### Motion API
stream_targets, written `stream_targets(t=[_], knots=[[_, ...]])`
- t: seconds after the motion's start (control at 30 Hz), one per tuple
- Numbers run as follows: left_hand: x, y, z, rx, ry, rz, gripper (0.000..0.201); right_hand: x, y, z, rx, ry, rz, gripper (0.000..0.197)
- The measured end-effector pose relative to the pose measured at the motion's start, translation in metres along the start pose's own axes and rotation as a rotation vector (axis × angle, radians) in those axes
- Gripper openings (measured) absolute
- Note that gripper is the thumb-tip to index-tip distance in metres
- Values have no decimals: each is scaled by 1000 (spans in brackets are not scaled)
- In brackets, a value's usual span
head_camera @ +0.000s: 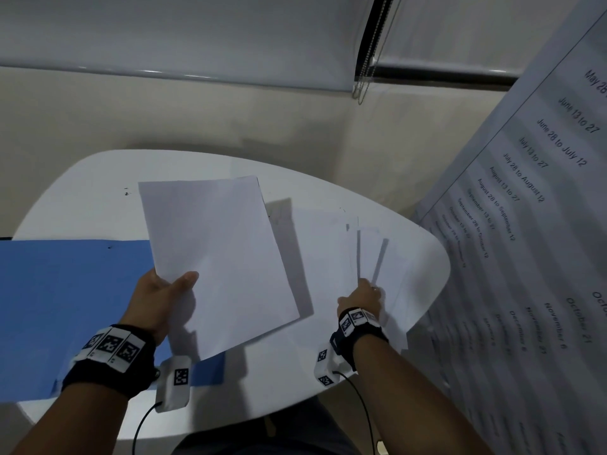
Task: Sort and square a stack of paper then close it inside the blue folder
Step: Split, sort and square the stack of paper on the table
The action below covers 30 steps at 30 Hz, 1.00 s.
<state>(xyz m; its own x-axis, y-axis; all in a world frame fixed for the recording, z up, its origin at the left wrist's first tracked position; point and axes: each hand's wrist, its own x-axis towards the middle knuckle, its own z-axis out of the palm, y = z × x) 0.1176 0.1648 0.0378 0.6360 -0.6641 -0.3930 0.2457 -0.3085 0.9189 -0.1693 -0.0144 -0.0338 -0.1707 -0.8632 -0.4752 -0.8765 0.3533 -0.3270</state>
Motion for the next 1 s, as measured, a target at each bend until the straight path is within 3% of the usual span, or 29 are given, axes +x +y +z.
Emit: stream_targets(t=[0.07,0.23,0.33,0.4,0.47,0.77,0.9,1.0], knots=[[1,0,1,-1,7,-1,14,-2,3,2,69,54,-80,47],[6,-2,2,-14,0,-34,16,-4,6,-14,358,28,-81,84],[10,-6,-2,-21,17,-60,23,5,13,-37,444,45,-124,66],[14,-10,-6,-21,20,-75,26,14,18,-54,352,73,-200,37],[15,-16,-7,-18,11,-88,29,19,18,-73,222,159,-277,21],[21,-27,24,29,-42,-174,16,13,-3,-177,246,551,-573,30],[24,-33,52,130,-119,-210,27,15,-13,-199,368,538,-582,28],[29,-42,69,199,-184,-236,23,20,-9,-170,405,390,-557,28]])
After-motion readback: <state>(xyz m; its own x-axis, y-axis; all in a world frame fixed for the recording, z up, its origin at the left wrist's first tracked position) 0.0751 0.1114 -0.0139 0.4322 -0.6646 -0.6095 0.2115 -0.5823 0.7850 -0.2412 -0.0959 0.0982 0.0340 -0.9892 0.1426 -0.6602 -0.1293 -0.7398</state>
